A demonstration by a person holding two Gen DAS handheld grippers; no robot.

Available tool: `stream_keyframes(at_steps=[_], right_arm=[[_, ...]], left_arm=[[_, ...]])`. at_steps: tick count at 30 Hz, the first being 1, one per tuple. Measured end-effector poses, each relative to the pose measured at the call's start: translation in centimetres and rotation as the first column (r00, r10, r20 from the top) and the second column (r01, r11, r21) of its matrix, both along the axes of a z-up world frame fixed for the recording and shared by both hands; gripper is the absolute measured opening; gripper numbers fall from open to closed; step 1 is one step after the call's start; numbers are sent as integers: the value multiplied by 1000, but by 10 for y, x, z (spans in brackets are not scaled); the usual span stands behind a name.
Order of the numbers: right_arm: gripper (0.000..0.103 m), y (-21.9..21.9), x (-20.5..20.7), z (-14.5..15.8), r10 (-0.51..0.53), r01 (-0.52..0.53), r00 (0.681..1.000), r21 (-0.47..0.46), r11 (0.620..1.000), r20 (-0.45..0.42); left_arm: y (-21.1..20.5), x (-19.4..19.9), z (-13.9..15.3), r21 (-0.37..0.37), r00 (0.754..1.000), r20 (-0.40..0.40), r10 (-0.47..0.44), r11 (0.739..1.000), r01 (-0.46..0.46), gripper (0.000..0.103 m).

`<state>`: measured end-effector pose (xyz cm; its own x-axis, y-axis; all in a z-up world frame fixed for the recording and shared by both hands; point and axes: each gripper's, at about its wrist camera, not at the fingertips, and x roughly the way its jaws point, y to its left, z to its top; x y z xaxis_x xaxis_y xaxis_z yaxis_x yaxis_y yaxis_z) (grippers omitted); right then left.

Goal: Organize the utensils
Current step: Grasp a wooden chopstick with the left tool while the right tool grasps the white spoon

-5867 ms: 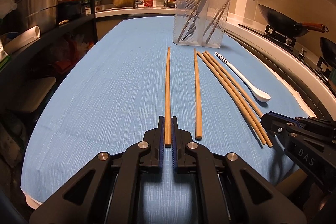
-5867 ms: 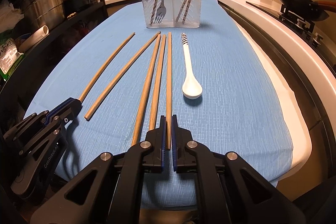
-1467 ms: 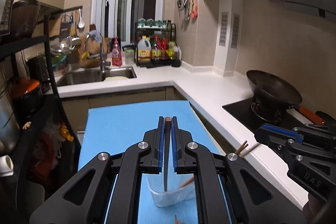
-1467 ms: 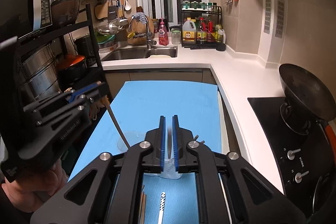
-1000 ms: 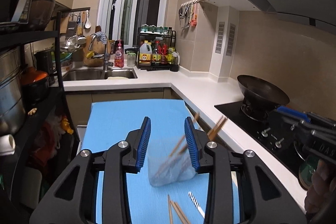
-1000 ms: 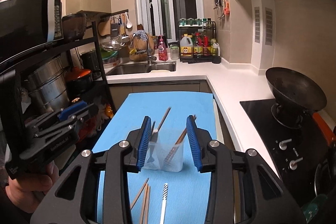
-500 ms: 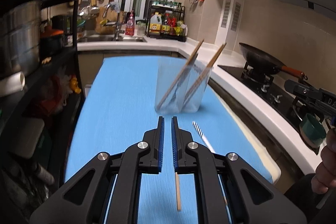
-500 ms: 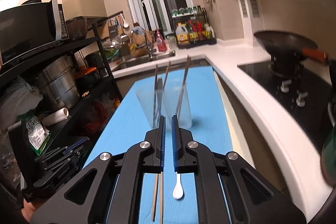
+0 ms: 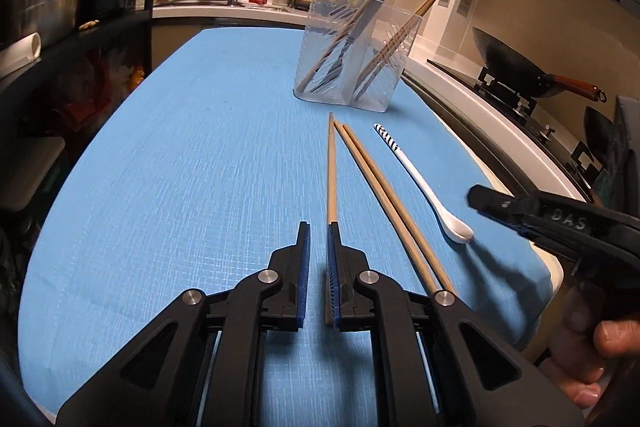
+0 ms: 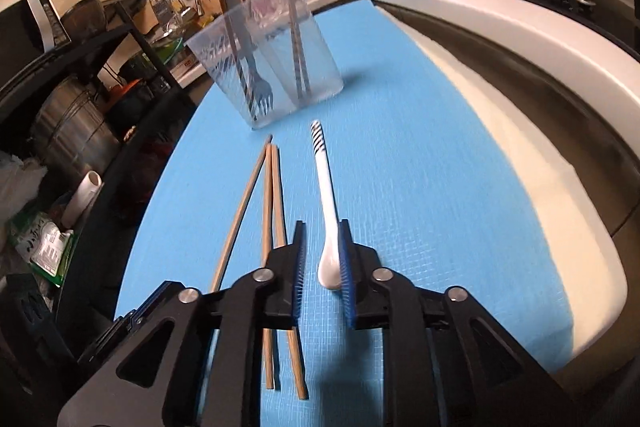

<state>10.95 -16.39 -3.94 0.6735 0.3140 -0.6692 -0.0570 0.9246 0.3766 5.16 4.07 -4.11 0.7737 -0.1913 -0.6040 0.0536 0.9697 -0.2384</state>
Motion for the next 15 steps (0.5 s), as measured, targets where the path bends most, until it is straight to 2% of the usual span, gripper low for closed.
stream_keyframes(at_steps=[6, 10, 15], right_arm=[[23, 6, 4, -14, -9, 7, 999, -45, 999, -46], [22, 10, 0, -14, -9, 7, 999, -74, 997, -32], [21, 24, -7, -13, 25, -26, 1000, -114, 993, -10]], left_arm=[[-9, -2, -8, 12, 1000, -17, -17, 1000, 17, 11], [-14, -2, -16, 27, 999, -45, -23, 999, 24, 11], [-20, -6, -15, 59, 999, -26, -24, 998, 25, 12]])
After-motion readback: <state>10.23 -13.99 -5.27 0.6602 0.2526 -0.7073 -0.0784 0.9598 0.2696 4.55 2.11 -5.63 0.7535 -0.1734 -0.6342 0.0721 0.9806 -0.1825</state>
